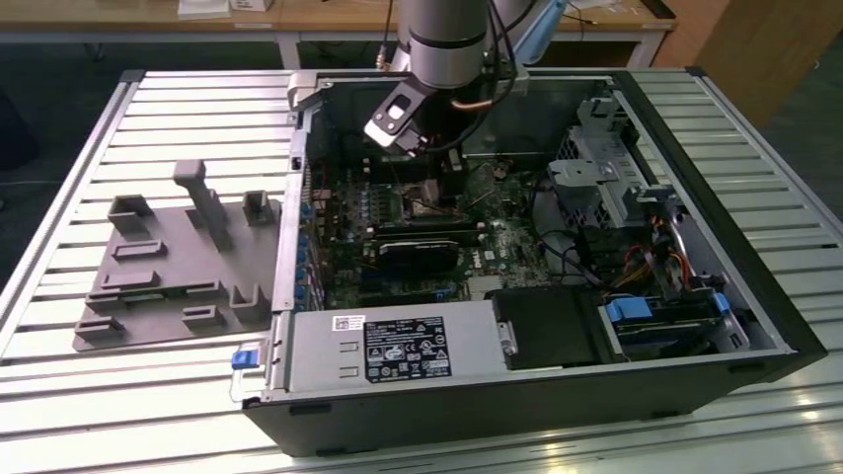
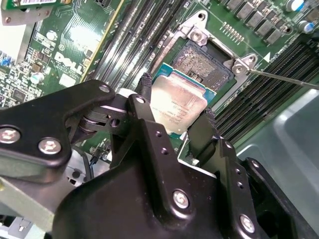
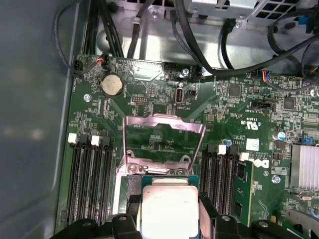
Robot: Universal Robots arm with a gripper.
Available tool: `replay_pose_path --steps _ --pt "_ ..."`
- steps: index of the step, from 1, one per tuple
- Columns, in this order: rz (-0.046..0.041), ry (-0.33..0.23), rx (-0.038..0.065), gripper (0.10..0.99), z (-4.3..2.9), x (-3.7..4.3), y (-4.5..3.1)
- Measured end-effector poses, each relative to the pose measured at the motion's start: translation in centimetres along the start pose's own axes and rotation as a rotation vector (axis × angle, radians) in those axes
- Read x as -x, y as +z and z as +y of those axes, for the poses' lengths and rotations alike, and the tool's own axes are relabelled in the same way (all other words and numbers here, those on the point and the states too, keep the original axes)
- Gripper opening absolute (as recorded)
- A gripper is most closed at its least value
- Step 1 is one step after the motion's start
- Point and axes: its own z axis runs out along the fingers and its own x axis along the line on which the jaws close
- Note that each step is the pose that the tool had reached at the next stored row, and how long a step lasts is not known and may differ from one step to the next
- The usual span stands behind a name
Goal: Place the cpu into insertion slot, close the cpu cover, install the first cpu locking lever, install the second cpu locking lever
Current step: 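Place the cpu into insertion slot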
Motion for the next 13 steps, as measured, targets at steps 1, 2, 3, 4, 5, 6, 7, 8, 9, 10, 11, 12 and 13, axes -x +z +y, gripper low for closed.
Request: replay_pose_path --steps 1,2,3,4,5,6,7,8,9,10,11,12,13 --pt "-0.0003 0.001 0.004 0.537 -0.08 0.0 0.06" --pt "-0.0005 0.001 0.007 0.537 -0.19 -0.01 0.11" --pt "-0.0006 0.001 0.009 0.537 -0.32 -0.02 0.15" --pt "-0.0007 0.001 0.011 0.537 -0.45 -0.03 0.19" --pt "-0.0008 0.001 0.012 0.537 -0.55 -0.04 0.23" --pt "-0.0009 0.002 0.014 0.537 -0.64 -0.05 0.27" --pt "-0.001 0.002 0.015 0.537 -0.71 -0.06 0.32" --pt "-0.0011 0.002 0.016 0.537 -0.76 -0.06 0.37" --pt "-0.0012 0.002 0.017 0.537 -0.81 -0.07 0.42" --pt "-0.0012 0.002 0.018 0.537 -0.85 -0.07 0.47" --pt "-0.0013 0.002 0.02 0.537 -0.88 -0.08 0.53" --pt "-0.0014 0.002 0.021 0.537 -0.92 -0.08 0.58" --pt "-0.0015 0.003 0.022 0.537 -0.94 -0.08 0.63"
